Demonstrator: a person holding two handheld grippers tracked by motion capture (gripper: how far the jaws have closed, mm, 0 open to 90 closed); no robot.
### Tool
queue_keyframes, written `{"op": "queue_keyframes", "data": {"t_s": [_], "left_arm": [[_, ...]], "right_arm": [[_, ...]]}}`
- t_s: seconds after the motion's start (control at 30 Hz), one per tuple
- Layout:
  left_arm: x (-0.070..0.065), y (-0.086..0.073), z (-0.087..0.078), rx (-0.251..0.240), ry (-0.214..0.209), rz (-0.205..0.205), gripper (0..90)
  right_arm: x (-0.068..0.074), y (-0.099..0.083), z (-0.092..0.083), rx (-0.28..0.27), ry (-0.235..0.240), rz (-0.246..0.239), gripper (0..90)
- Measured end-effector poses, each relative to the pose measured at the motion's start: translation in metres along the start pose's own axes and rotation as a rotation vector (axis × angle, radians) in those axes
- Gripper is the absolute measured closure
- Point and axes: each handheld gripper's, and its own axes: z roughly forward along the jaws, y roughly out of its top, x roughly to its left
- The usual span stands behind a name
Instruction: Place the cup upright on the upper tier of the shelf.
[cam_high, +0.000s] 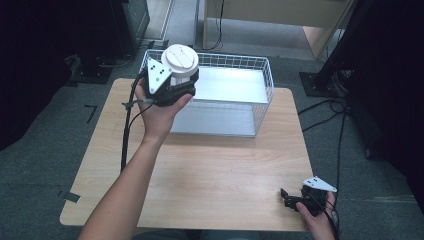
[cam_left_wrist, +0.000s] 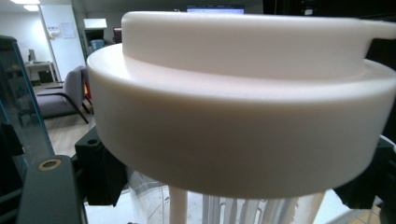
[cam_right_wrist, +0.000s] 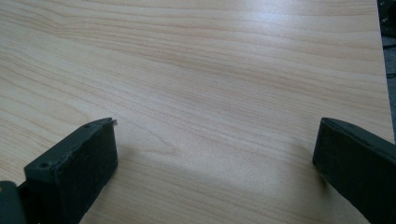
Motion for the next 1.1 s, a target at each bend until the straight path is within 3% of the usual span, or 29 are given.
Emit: {"op": "queue_keyframes", "data": {"t_s": [0.13,0.3,0.67,0.97,1.07,1.1], "left_arm": [[0.0,0.002,0.016,0.002,0.013,0.021,15.9],[0.001,-0.001,0.032,0.008,0.022,0.017,15.9],[0.017,-0.006,0.062,0.011,0.079,-0.033,15.8],[0.023,-0.009,0.071,0.004,0.086,-0.064,15.8],[0.025,-0.007,0.07,0.018,0.082,-0.076,15.7],[0.024,-0.006,0.069,0.029,0.099,-0.076,15.4]], "right_arm": [[0.0,0.0,0.0,0.001,-0.001,-0.003,0.0],[0.0,0.0,0.0,0.001,-0.003,-0.002,0.0],[0.0,0.0,0.0,-0.004,-0.005,0.002,0.1],[0.0,0.0,0.0,-0.004,-0.007,0.003,0.1],[0.0,0.0,0.0,-0.005,-0.007,0.003,0.1],[0.0,0.0,0.0,-0.004,-0.007,0.003,0.2]]}}
